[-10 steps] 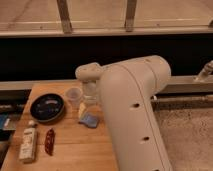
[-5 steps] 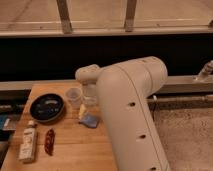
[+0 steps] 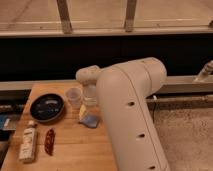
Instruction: Wipe the white sponge on the table
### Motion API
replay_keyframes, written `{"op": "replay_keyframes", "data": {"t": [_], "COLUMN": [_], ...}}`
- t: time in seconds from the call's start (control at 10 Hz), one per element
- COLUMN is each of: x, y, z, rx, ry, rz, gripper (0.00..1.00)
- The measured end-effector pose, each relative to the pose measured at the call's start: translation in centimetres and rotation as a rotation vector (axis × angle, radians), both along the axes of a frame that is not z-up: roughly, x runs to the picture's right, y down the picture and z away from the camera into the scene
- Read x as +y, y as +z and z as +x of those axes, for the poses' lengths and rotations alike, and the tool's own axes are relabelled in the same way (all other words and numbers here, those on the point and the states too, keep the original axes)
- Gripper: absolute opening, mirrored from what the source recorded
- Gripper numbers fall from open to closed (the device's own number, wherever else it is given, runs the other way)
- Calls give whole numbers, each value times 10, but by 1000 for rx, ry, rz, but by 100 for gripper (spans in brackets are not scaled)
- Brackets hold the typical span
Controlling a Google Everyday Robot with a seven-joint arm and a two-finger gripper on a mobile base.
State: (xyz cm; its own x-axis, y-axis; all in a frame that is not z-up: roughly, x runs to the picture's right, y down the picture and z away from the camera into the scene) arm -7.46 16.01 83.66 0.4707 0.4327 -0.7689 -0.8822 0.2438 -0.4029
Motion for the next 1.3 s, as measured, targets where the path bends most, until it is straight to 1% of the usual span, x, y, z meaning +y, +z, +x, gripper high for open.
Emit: {"op": "replay_keyframes", "data": {"t": [0.2, 0.6, 0.8, 0.9, 1.1, 1.2, 1.3], "x": [1, 18, 24, 25, 27, 27, 26], "y": [6, 21, 21, 19, 12, 9, 6], "z": [-3, -13, -15, -15, -16, -15, -15], "rx": [-2, -8, -12, -15, -22, -22, -24], "ry": [1, -3, -2, -4, -8, -8, -5], "rz": [-7, -50, -63, -65, -55, -51, -45], "gripper": [80, 80, 78, 73, 51, 43, 32]}}
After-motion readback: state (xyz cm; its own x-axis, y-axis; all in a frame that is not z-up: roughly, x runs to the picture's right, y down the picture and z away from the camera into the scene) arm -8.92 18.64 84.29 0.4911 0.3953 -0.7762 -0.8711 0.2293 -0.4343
